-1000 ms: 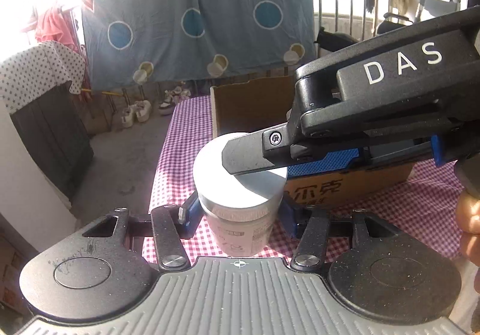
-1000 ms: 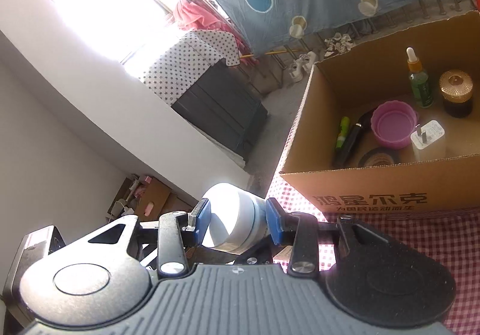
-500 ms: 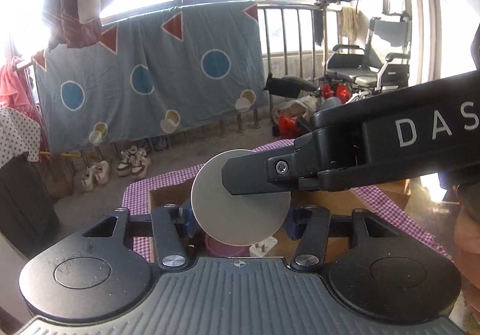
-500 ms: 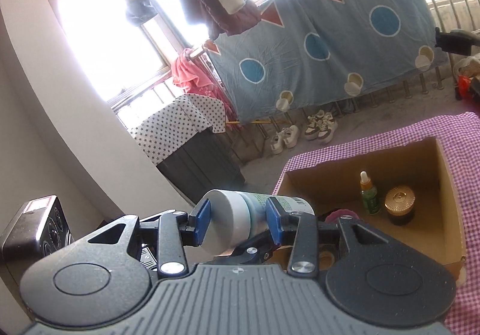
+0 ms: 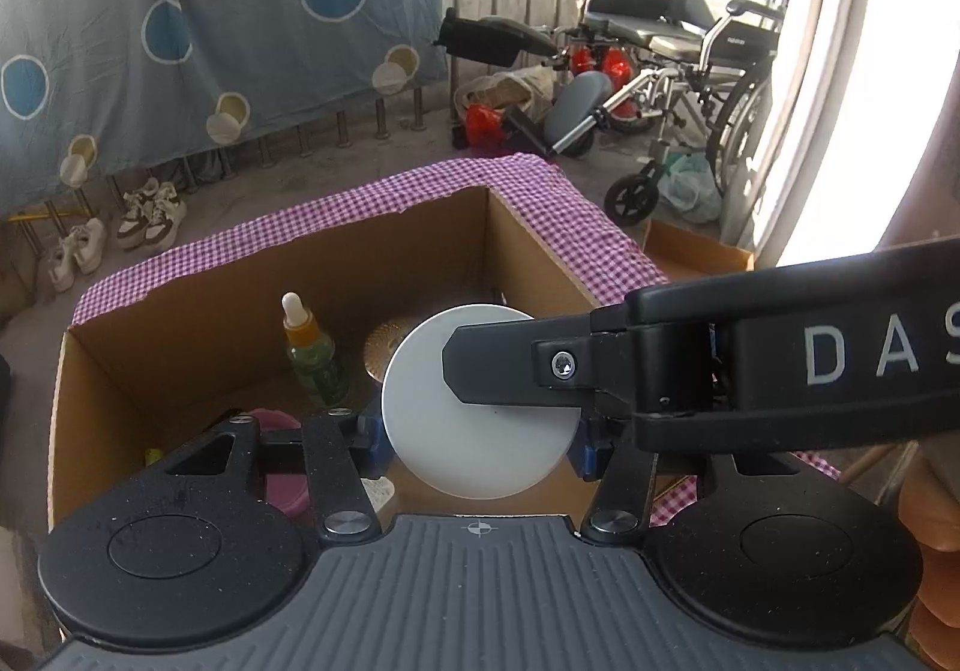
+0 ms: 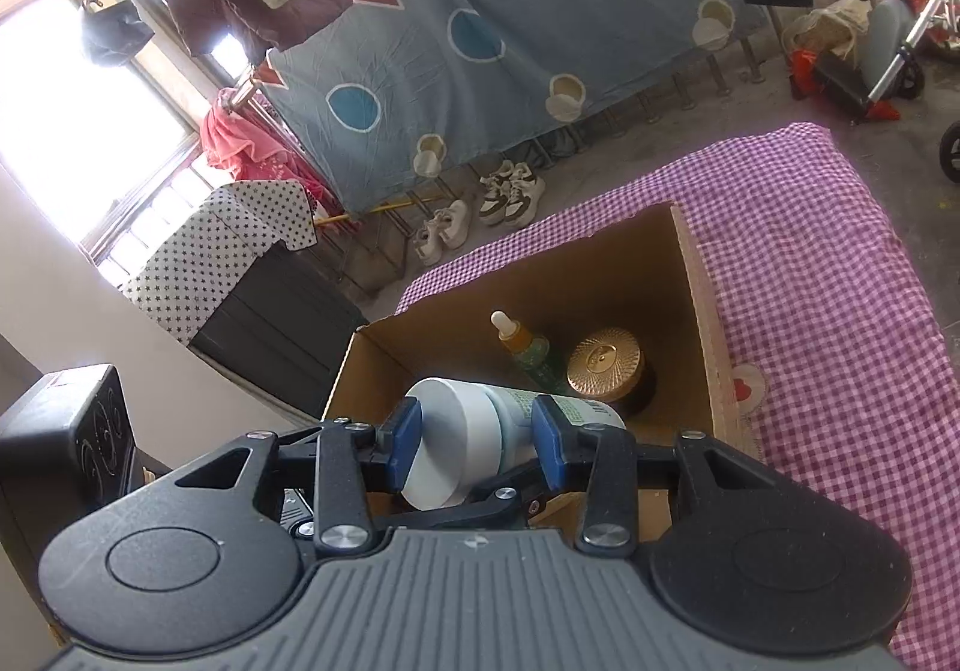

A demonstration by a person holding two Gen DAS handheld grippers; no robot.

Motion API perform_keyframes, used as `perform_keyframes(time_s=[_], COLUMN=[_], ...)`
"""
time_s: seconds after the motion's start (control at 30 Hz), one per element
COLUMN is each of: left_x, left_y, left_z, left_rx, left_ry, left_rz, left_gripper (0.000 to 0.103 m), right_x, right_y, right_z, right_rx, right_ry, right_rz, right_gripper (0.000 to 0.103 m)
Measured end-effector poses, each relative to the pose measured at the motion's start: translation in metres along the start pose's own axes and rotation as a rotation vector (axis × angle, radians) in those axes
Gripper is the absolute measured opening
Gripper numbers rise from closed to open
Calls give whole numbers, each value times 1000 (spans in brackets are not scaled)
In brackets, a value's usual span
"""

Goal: Organize rigid objects
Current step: 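Carry the white supplement bottle into the box and open the right gripper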

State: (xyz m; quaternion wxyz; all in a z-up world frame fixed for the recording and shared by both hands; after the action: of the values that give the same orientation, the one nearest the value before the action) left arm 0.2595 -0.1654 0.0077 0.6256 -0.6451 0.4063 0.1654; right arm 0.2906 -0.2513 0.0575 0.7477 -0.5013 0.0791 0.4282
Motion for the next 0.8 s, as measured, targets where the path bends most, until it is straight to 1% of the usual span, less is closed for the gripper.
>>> perform_keyframes(time_s=[0.17,0.33,0.47,0.57,0.8], left_x=[22,34,40,44,48], left_y=[10,13,14,14,12], left_z=[1,-1,-3,-5,-5], left_rx=[-16,-27,-33,-35,-36], left_ry=[0,7,8,8,4], left_rz=[75,109,124,130,123], left_gripper=[53,53,53,53,53], right_x=[20,30,35,37,39], right_y=[11,19,21,20,17], right_z=[-26,-37,-40,-40,-39], right_rx=[35,37,20,-19,-57], right_ry=[15,37,59,80,100], right_rz=[58,87,99,96,99], right_gripper=[44,44,44,44,43])
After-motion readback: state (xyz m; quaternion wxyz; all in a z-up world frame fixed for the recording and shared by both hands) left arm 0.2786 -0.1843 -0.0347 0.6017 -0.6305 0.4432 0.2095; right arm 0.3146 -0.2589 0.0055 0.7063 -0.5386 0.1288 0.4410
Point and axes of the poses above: each gripper's, at about its wrist camera, not at the fingertips, and x roughly the way its jaws point, z to its left, y to its underside, the point moved 8 cm from there along x, roughly the way its jaws point, and after that the axes turned 11 degrees about -x, right-handed, at the moved point
